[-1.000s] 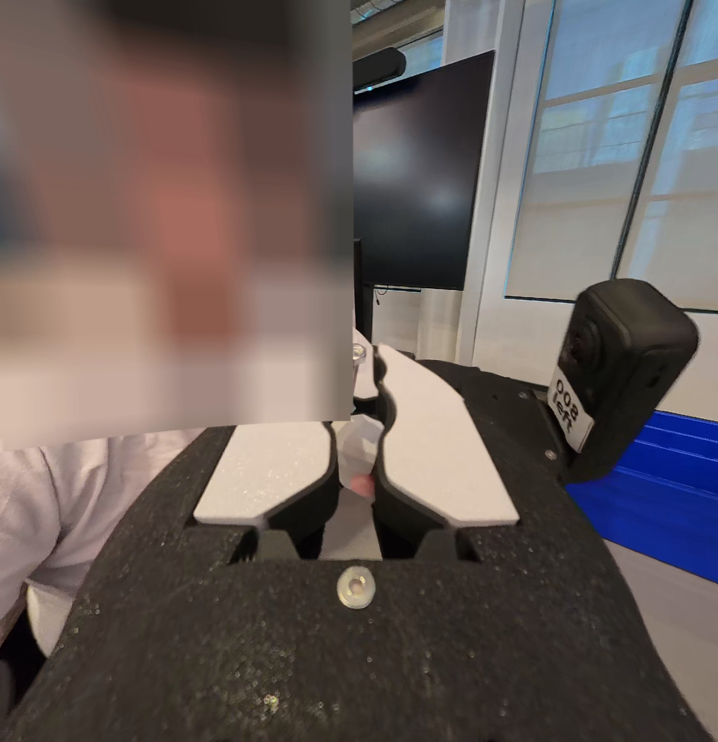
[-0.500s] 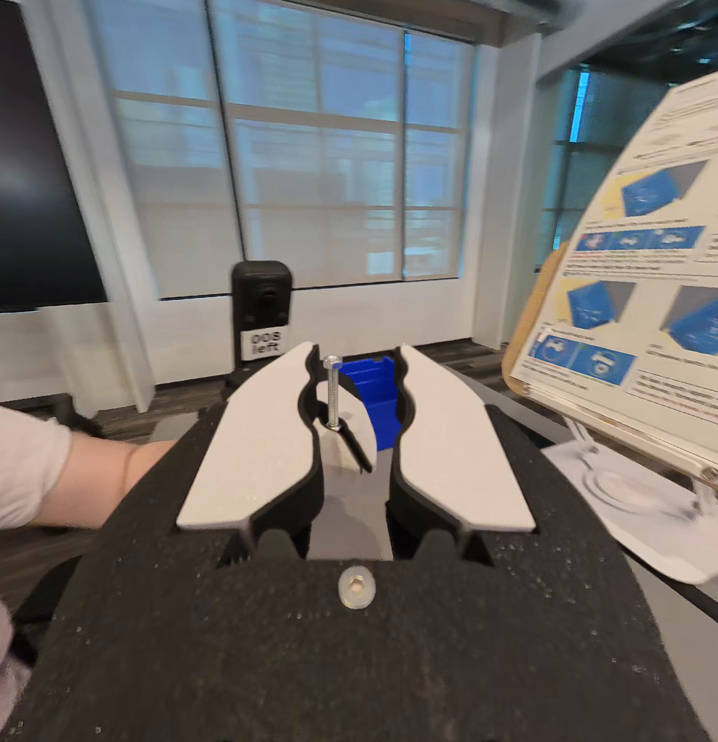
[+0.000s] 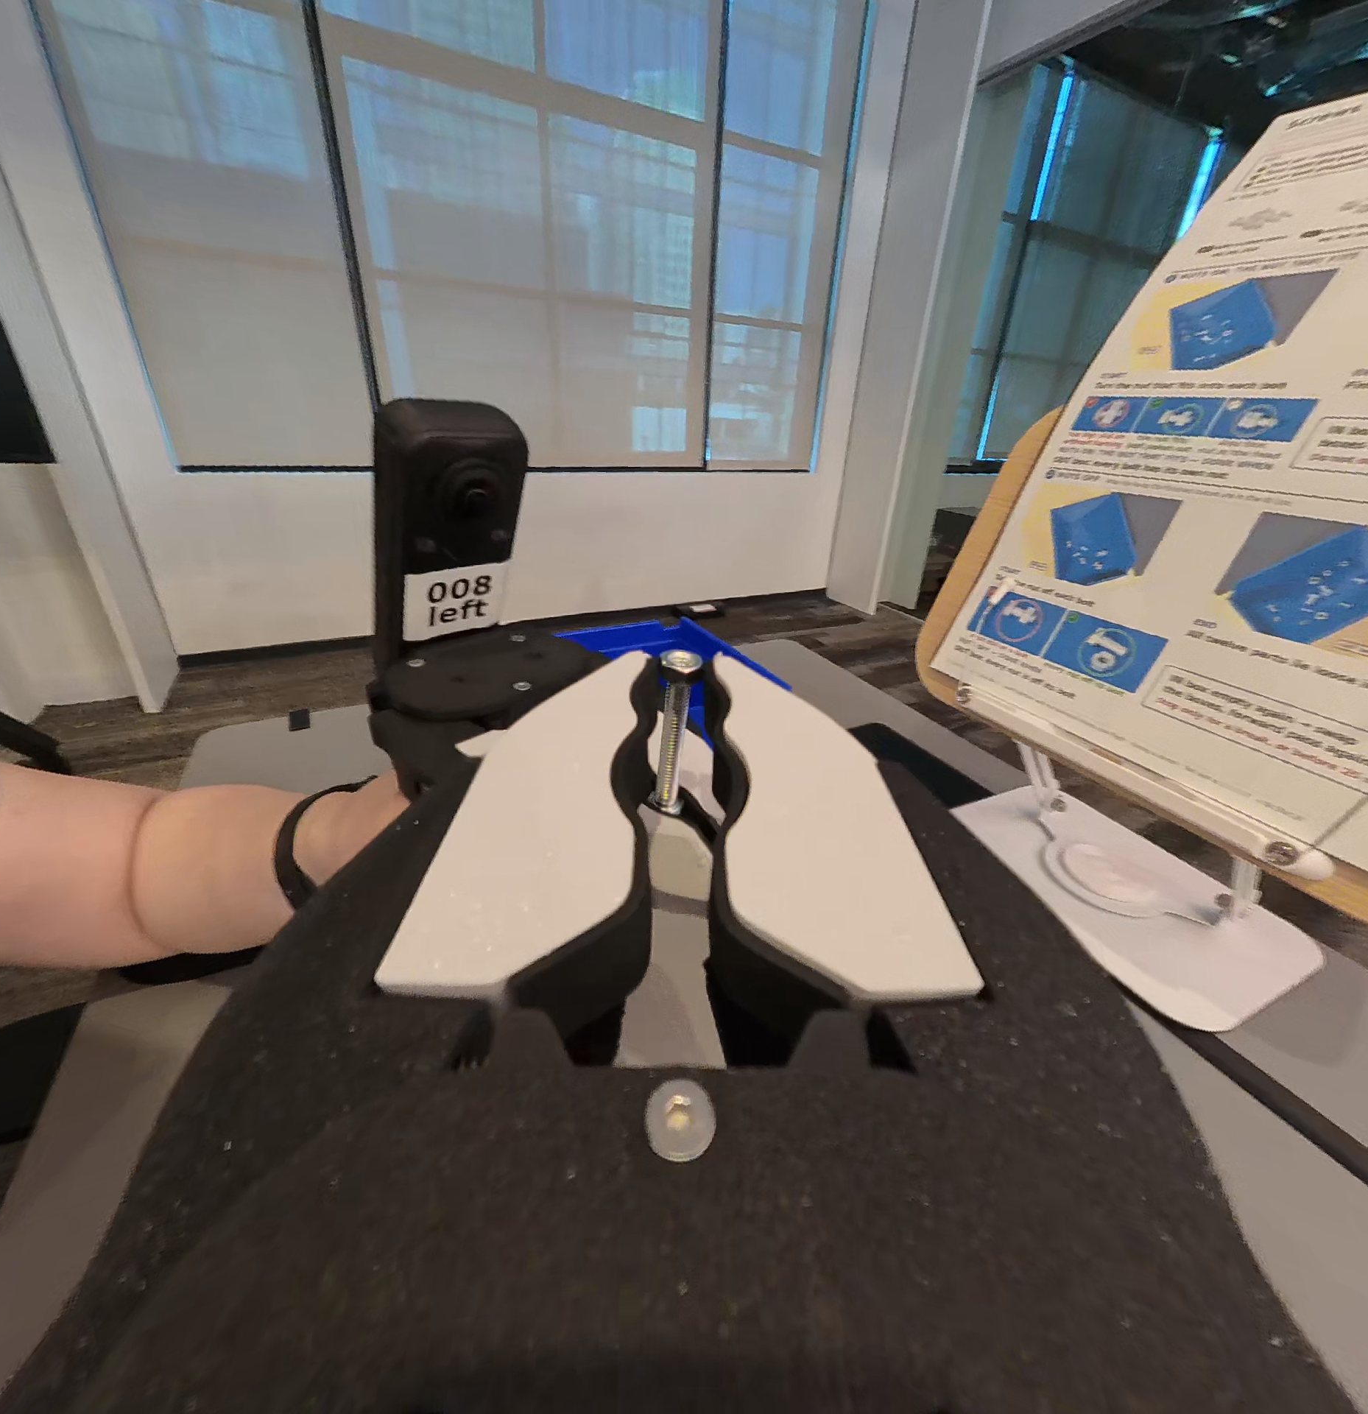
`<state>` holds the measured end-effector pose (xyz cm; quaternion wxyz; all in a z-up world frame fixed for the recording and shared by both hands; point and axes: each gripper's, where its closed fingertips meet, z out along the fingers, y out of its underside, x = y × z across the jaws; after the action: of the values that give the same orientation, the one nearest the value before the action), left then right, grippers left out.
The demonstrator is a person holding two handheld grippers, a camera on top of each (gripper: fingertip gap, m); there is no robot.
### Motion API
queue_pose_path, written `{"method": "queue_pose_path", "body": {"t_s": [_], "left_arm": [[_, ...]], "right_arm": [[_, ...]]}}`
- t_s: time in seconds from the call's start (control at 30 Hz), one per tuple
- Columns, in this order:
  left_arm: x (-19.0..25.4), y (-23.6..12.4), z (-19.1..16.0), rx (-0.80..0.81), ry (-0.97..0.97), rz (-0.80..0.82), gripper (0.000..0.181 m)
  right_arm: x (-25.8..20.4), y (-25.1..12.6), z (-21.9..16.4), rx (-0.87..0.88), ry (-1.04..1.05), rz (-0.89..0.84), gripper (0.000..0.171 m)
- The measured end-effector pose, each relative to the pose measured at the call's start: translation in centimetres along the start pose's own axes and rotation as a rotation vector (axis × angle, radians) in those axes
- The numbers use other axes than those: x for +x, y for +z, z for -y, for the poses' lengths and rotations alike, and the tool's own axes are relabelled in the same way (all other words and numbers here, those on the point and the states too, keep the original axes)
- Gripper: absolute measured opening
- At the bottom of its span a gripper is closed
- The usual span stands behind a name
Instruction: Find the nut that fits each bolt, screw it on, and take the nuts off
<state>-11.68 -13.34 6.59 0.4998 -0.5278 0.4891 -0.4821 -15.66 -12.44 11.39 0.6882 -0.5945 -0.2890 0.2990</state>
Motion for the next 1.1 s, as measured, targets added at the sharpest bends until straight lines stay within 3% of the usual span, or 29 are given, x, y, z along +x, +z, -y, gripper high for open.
{"method": "queue_pose_path", "body": {"t_s": [0.13, 0.33, 0.47, 0.83, 1.1], "left_arm": [[1.7, -0.1, 0.3, 0.007, -0.046, -0.161, 0.003], [8.6, -2.4, 1.6, 0.010, -0.275, -0.735, 0.003], [10.3, -3.3, 1.6, 0.008, -0.366, -0.922, 0.003], [12.1, -4.2, 0.9, -0.052, -0.380, -1.060, 0.003], [11.9, -3.9, 0.8, -0.055, -0.364, -1.031, 0.003]], "right_arm": [[-1.2, -0.2, 0.4, -0.007, 0.065, 0.172, 0.010], [-4.8, -3.1, 1.9, 0.065, 0.281, 0.720, 0.009], [-6.1, -3.9, 1.8, 0.080, 0.352, 0.872, 0.009], [-7.6, -5.0, 1.5, 0.103, 0.402, 1.050, 0.009], [-7.6, -5.0, 1.5, 0.098, 0.388, 1.035, 0.010]]}}
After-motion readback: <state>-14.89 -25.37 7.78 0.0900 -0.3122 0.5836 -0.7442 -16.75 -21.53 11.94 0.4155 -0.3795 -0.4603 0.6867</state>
